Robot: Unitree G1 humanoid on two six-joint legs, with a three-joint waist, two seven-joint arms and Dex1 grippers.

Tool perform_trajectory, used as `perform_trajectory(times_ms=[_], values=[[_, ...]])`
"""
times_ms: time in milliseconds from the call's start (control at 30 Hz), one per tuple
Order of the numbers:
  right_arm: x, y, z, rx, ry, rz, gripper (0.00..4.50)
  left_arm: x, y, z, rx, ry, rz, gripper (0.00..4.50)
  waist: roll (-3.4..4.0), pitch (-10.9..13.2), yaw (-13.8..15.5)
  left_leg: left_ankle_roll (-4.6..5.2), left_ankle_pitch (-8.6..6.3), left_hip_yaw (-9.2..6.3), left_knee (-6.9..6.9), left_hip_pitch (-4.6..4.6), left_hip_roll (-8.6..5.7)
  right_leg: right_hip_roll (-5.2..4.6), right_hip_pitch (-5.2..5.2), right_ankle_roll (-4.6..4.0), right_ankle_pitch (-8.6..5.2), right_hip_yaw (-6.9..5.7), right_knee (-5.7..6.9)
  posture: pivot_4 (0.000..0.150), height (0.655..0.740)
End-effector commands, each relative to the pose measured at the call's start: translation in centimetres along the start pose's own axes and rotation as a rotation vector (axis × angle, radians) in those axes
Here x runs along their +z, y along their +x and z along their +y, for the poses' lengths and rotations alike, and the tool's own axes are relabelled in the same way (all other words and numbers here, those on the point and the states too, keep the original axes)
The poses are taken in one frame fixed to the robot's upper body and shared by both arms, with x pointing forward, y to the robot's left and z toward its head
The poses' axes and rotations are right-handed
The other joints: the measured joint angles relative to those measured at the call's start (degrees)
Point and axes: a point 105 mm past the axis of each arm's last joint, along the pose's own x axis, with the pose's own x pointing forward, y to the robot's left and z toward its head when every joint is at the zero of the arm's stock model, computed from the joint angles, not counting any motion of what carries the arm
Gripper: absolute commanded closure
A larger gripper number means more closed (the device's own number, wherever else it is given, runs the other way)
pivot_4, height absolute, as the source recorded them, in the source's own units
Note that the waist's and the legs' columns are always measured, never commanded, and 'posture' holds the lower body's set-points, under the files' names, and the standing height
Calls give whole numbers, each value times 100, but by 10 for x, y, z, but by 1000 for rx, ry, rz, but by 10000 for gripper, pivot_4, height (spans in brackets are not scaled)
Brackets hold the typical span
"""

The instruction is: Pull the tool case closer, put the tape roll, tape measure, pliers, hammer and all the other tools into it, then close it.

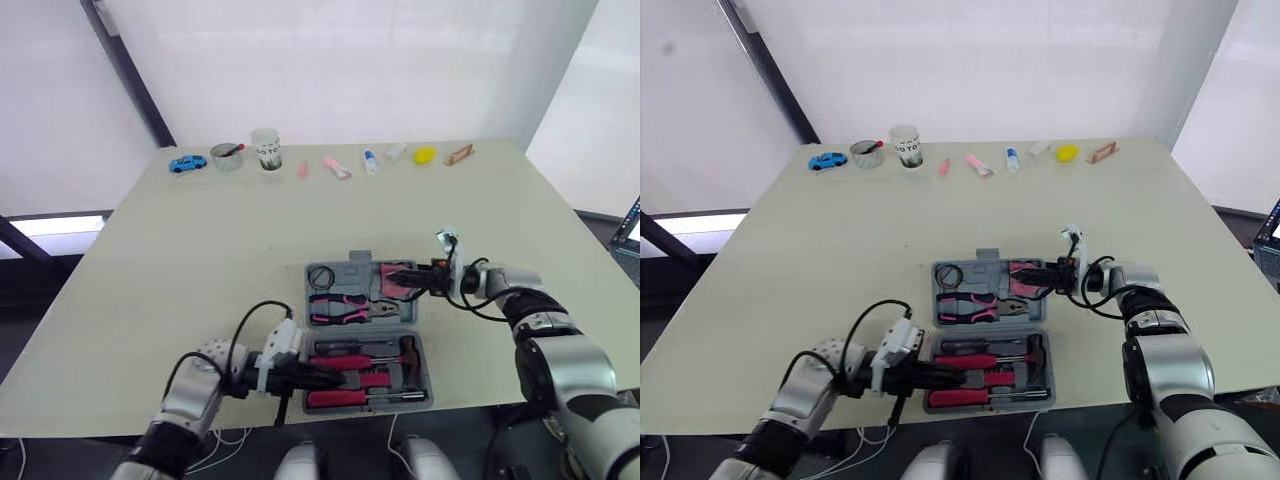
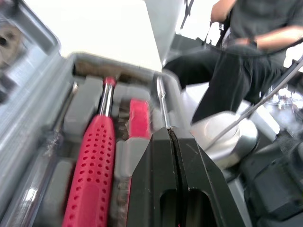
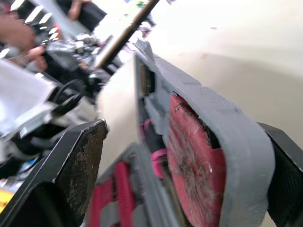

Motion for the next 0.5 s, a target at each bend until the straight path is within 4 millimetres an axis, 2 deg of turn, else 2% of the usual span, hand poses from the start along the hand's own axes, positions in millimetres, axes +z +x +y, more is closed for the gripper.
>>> perform_trajectory(times_ms=[33,167,267,367,467,500], values=[[9,-4,29,134,-52,23,386,17,-37,-10,49,-8,-21,45000,0,0,-2,0,0,-1,-6,0,0,0,-2,0,0,1,-4,1500,7400],[2,-15,59,201,-69,51,386,19,-77,-19,153,-49,16,45000,3,2,20,0,0,-8,-24,-1,3,-9,-9,-5,-5,-5,-11,1500,7400],[-6,-30,81,193,-95,52,386,18,-109,-21,278,-83,40,45000,3,3,44,-1,-1,-12,-28,-6,4,-12,-10,-5,-7,-12,-20,1500,7400],[-18,-50,94,75,-172,39,386,17,-136,-16,437,-73,53,45000,2,4,83,-2,-1,-15,-28,-6,1,-23,-8,-5,-9,-20,-24,1500,7400],[-28,-72,96,-105,-255,3,386,18,-154,-6,593,-19,55,45000,-6,4,160,-2,-1,-14,-27,-6,-2,-21,-6,-9,-13,-23,-29,1500,7400],[-33,-83,98,-164,-253,-6,45,18,-159,-2,640,11,67,42431,-4,6,175,-2,-1,-15,-27,-3,-3,-21,-2,-9,-13,-24,-29,1500,7400]])
